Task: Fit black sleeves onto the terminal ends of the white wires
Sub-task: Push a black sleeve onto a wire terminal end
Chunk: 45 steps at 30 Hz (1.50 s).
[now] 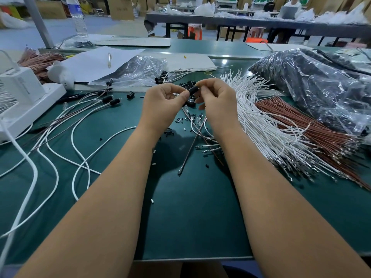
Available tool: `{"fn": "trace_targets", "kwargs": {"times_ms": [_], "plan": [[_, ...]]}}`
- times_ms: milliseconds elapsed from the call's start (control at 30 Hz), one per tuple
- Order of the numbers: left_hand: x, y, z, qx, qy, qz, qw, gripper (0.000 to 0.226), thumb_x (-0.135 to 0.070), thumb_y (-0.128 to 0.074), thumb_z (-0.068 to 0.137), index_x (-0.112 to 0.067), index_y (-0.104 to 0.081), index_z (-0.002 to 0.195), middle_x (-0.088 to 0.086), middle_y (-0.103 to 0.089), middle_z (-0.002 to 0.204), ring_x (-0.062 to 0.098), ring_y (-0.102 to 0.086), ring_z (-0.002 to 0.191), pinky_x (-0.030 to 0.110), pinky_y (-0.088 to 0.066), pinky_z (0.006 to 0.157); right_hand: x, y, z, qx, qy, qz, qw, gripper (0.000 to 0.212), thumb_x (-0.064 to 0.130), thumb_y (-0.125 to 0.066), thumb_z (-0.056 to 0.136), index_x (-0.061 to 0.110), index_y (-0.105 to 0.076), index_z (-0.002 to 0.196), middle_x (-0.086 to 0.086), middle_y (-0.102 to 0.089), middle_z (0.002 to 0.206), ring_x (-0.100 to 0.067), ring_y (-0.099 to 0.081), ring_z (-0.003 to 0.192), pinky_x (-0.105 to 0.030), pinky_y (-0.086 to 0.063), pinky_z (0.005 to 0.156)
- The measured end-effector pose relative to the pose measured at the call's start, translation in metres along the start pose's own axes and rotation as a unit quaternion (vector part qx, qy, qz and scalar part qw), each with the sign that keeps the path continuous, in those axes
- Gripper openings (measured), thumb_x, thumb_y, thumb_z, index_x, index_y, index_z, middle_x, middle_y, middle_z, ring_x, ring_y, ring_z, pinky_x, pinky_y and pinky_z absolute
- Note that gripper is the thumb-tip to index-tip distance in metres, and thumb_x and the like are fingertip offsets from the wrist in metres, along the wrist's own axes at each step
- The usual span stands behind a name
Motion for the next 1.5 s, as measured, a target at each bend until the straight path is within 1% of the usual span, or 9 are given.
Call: {"fn": "trace_targets", "kwargs": {"times_ms": [133, 367, 600, 733, 1000, 1133, 1200, 1333, 1500], "plan": [[0.000, 0.001, 0.000, -0.005, 0.000, -0.010, 1.000, 0.015, -0.017, -0.070, 0.086, -0.027, -0.067, 0.075, 0.013, -0.063, 0.066, 0.016, -0.050, 0.061, 0.023, -0.043, 0.059, -0.009, -0.010, -0.002, 0.056, -0.083, 0.108, 0.989, 0.019, 0.005, -0.049, 0.096, 0.010, -0.067, 0.100, -0.006, -0.065, 0.086, -0.013, -0.057, 0.062, -0.023, -0.048, 0.056], [0.001, -0.005, 0.002, 0.017, 0.020, -0.024, 0.999, 0.008, -0.007, -0.063, 0.090, -0.007, -0.069, 0.085, -0.017, -0.060, 0.052, -0.007, -0.053, 0.048, 0.004, -0.040, 0.052, -0.015, -0.013, -0.001, 0.048, -0.077, 0.082, 0.992, 0.007, 0.003, -0.058, 0.094, 0.007, -0.064, 0.093, -0.002, -0.064, 0.075, -0.007, -0.058, 0.053, -0.021, -0.052, 0.057], [0.005, -0.009, 0.003, 0.055, 0.048, -0.038, 0.997, 0.012, -0.004, -0.055, 0.094, -0.004, -0.067, 0.095, -0.018, -0.049, 0.040, -0.002, -0.042, 0.038, 0.006, -0.032, 0.045, -0.021, -0.011, 0.002, 0.037, -0.094, 0.115, 0.988, 0.008, 0.003, -0.056, 0.095, 0.005, -0.063, 0.093, -0.005, -0.060, 0.073, -0.008, -0.057, 0.054, -0.023, -0.053, 0.057], [-0.001, -0.015, -0.004, 0.036, 0.015, -0.014, 0.999, 0.010, -0.008, -0.062, 0.091, -0.013, -0.070, 0.091, 0.002, -0.069, 0.068, 0.009, -0.053, 0.061, 0.016, -0.040, 0.062, -0.016, -0.004, 0.005, 0.032, -0.044, -0.011, 0.998, 0.006, 0.010, -0.058, 0.095, 0.009, -0.063, 0.092, -0.002, -0.062, 0.071, -0.006, -0.059, 0.054, -0.025, -0.053, 0.059], [-0.009, -0.024, -0.007, -0.011, 0.023, -0.021, 0.999, 0.009, -0.011, -0.066, 0.089, -0.005, -0.073, 0.090, -0.018, -0.057, 0.050, -0.006, -0.047, 0.045, 0.005, -0.034, 0.050, 0.000, 0.013, 0.003, -0.023, -0.027, -0.080, 0.996, 0.007, 0.018, -0.056, 0.095, 0.019, -0.060, 0.089, 0.001, -0.063, 0.082, -0.021, -0.062, 0.079, -0.042, -0.054, 0.076], [-0.023, -0.038, -0.003, -0.004, 0.024, -0.017, 1.000, 0.008, -0.016, -0.065, 0.089, -0.014, -0.073, 0.085, 0.008, -0.068, 0.068, 0.009, -0.052, 0.058, 0.024, -0.043, 0.061, 0.010, 0.035, 0.016, -0.044, -0.012, -0.155, 0.987, 0.012, 0.022, -0.053, 0.095, 0.018, -0.062, 0.088, 0.004, -0.061, 0.080, -0.016, -0.059, 0.076, -0.029, -0.047, 0.067], [-0.027, -0.048, -0.002, 0.003, 0.024, -0.015, 1.000, 0.010, -0.017, -0.065, 0.088, -0.018, -0.072, 0.082, 0.016, -0.068, 0.072, 0.016, -0.050, 0.059, 0.028, -0.041, 0.061, 0.013, 0.049, 0.021, -0.041, -0.001, -0.216, 0.976, 0.014, 0.024, -0.053, 0.094, 0.017, -0.063, 0.088, 0.009, -0.056, 0.074, -0.008, -0.052, 0.068, -0.022, -0.035, 0.057], [-0.031, -0.064, -0.004, -0.020, 0.036, -0.005, 0.999, 0.013, -0.022, -0.065, 0.088, -0.026, -0.069, 0.077, -0.010, -0.054, 0.053, 0.010, -0.042, 0.048, 0.025, -0.035, 0.054, 0.006, 0.090, 0.024, -0.054, -0.018, -0.324, 0.944, 0.018, 0.018, -0.047, 0.095, 0.013, -0.061, 0.085, 0.004, -0.056, 0.072, -0.012, -0.045, 0.063, -0.026, -0.028, 0.052], [-0.025, -0.089, -0.010, -0.011, 0.069, -0.021, 0.997, 0.010, -0.022, -0.064, 0.090, -0.017, -0.071, 0.085, -0.006, -0.049, 0.053, 0.012, -0.037, 0.045, 0.026, -0.031, 0.051, -0.008, 0.146, 0.016, -0.117, -0.077, -0.501, 0.854, 0.034, -0.003, -0.042, 0.087, 0.008, -0.063, 0.112, -0.011, -0.062, 0.115, -0.029, -0.051, 0.105, -0.035, -0.040, 0.079]]}}
Point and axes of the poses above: each hand's wrist, its own z-axis towards the middle knuckle, its own y-axis out of the back of the hand, x = y × z, the point moved 7 cm from there along z, towards the middle knuckle
